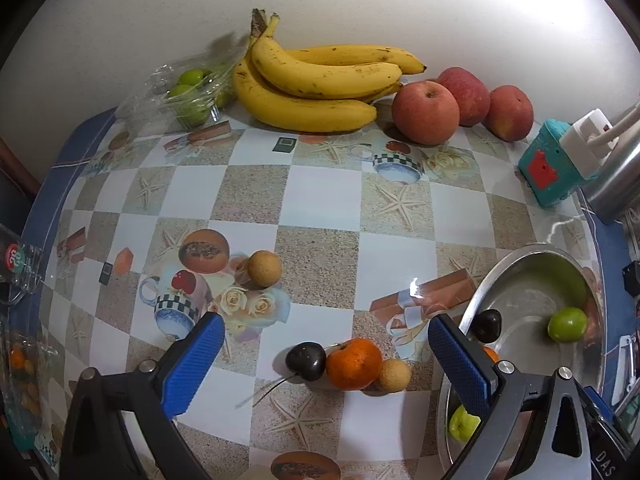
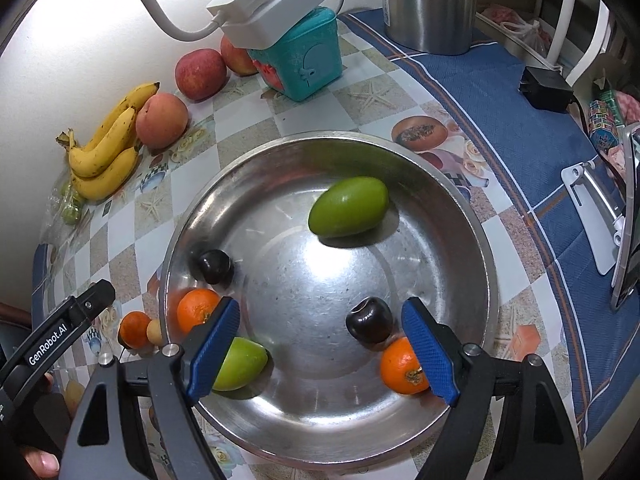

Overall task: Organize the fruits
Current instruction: 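Withdraw both open tools from the bowl toward the fruit row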

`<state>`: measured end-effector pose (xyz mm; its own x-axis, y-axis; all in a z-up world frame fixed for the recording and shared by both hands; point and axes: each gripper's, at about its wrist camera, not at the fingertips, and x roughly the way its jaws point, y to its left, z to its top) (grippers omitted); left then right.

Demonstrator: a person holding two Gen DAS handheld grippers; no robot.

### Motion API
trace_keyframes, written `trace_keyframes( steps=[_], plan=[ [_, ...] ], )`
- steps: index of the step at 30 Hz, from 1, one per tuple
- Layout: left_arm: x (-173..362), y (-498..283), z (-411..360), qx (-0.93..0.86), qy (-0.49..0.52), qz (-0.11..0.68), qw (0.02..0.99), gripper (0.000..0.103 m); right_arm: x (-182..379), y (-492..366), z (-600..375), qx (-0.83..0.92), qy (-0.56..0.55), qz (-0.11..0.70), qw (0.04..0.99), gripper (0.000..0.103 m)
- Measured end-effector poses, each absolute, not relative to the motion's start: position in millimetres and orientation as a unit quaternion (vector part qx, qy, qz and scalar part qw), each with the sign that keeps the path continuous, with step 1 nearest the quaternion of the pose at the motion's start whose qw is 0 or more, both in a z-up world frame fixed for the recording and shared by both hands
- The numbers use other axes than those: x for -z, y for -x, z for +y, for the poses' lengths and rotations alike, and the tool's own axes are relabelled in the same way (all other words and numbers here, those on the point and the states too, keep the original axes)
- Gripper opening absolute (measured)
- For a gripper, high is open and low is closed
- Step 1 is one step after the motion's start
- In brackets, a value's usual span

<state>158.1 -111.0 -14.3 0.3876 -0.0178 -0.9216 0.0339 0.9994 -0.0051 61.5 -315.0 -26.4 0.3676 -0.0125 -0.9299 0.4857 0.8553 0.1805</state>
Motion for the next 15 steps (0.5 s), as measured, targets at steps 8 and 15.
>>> trace_keyframes(
  steps=[8, 15],
  plan=[
    [10, -157, -99, 0.005, 0.004, 0.547, 0.837, 0.103, 23, -61, -314, 0.159, -0.216, 0.53, 0.804, 0.084],
    [2, -156, -75, -0.014, 0.027, 0.537, 0.843, 0.103, 18, -63, -306, 0.146, -0.22, 0.519, 0.813, 0.084]
  ],
)
